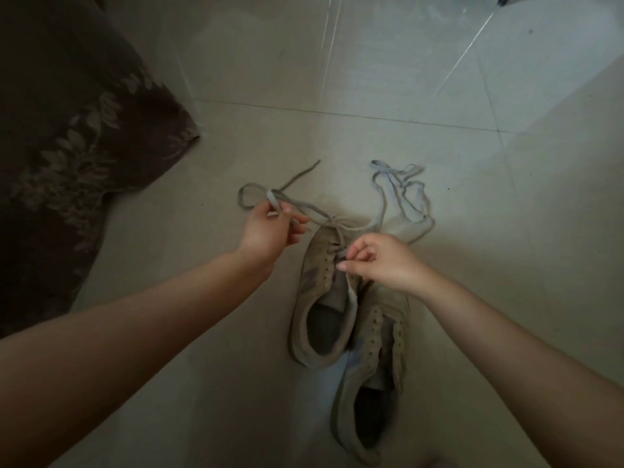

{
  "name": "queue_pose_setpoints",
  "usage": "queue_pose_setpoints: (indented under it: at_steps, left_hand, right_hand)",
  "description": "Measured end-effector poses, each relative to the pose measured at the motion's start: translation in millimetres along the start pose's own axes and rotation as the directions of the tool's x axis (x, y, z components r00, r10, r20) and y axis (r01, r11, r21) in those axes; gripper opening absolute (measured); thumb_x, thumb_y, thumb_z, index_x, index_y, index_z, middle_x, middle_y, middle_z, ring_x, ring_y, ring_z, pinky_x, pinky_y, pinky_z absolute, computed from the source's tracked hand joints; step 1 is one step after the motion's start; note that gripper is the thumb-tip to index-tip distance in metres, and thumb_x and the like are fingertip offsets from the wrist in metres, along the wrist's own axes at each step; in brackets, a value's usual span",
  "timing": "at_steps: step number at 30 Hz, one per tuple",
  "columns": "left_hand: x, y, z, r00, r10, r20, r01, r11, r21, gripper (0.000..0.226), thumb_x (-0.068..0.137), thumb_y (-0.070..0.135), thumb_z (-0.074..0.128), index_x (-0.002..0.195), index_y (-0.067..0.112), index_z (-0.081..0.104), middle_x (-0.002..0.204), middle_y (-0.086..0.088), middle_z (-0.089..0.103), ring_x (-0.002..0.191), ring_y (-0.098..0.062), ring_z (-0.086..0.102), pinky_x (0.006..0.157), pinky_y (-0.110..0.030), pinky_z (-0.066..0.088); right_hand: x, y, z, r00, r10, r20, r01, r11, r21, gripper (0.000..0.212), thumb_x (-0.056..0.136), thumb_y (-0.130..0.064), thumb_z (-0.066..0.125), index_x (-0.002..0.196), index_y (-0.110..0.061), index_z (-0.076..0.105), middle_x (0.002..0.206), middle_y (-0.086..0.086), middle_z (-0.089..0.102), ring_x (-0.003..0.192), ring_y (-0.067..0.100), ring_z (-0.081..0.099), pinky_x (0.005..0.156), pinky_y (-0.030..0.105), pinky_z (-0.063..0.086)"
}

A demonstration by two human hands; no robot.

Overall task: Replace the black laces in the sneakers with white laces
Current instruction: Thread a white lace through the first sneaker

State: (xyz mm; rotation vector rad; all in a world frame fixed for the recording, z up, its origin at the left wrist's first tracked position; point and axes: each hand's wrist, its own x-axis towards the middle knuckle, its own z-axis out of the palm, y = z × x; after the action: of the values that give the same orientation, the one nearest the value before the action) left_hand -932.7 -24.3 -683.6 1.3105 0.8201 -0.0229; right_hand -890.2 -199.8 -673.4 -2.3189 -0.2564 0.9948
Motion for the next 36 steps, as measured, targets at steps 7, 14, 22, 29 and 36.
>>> queue_pose_setpoints:
  at_steps: [7,14,22,29,36]
  left_hand:
    - [-13,-25,4,0.985,-0.07,0.156,0.058,0.995,0.08,0.023,0.083,-0.008,0.061,0.079,0.011,0.05,0.076,-0.006,0.063,0.06,-0.008,0.06,0.051,-0.014,0.049]
    - [-6,-37,4,0.993,0.072,0.098,-0.098,0.952,0.291,0.024,0.078,-0.004,0.069,0.075,0.016,0.055,0.086,-0.015,0.069,0.079,-0.018,0.067,0.078,-0.026,0.054]
    - [-4,-47,6,0.995,0.086,0.059,-0.1,0.952,0.289,0.021,0.074,0.003,0.076,0.074,0.017,0.059,0.078,-0.009,0.069,0.075,-0.02,0.067,0.079,-0.033,0.055]
    - [-9,-55,8,0.996,0.051,0.074,-0.061,0.988,0.139,0.017,0.076,0.005,0.075,0.08,0.015,0.062,0.081,-0.005,0.068,0.079,-0.015,0.065,0.082,-0.03,0.053]
    - [-5,-55,3,0.982,0.144,0.124,-0.168,0.963,0.209,0.016,0.079,0.002,0.071,0.092,0.004,0.064,0.08,0.0,0.06,0.071,-0.006,0.056,0.075,-0.017,0.047]
  right_hand:
    - [3,1,22,0.977,-0.172,-0.125,0.128,0.946,-0.298,0.005,0.08,-0.022,0.065,0.082,-0.021,0.069,0.064,-0.01,0.046,0.075,0.013,0.052,0.071,0.028,0.045]
    - [3,2,33,0.944,-0.173,-0.282,0.112,0.969,-0.218,0.009,0.08,-0.019,0.068,0.087,-0.016,0.074,0.062,-0.012,0.044,0.073,0.012,0.051,0.065,0.026,0.041]
    - [6,7,43,0.921,-0.18,-0.346,0.184,0.983,-0.022,0.009,0.08,-0.015,0.072,0.087,-0.012,0.077,0.05,-0.012,0.05,0.054,0.011,0.049,0.057,0.027,0.037]
    - [14,7,51,0.93,-0.138,-0.341,0.162,0.986,0.044,0.006,0.081,-0.011,0.07,0.077,-0.011,0.075,0.052,-0.014,0.047,0.051,0.005,0.042,0.058,0.026,0.035]
    - [10,0,49,0.972,-0.09,-0.219,0.101,0.994,0.041,0.021,0.09,-0.014,0.059,0.072,-0.022,0.053,0.072,-0.001,0.053,0.066,0.011,0.049,0.06,0.02,0.038]
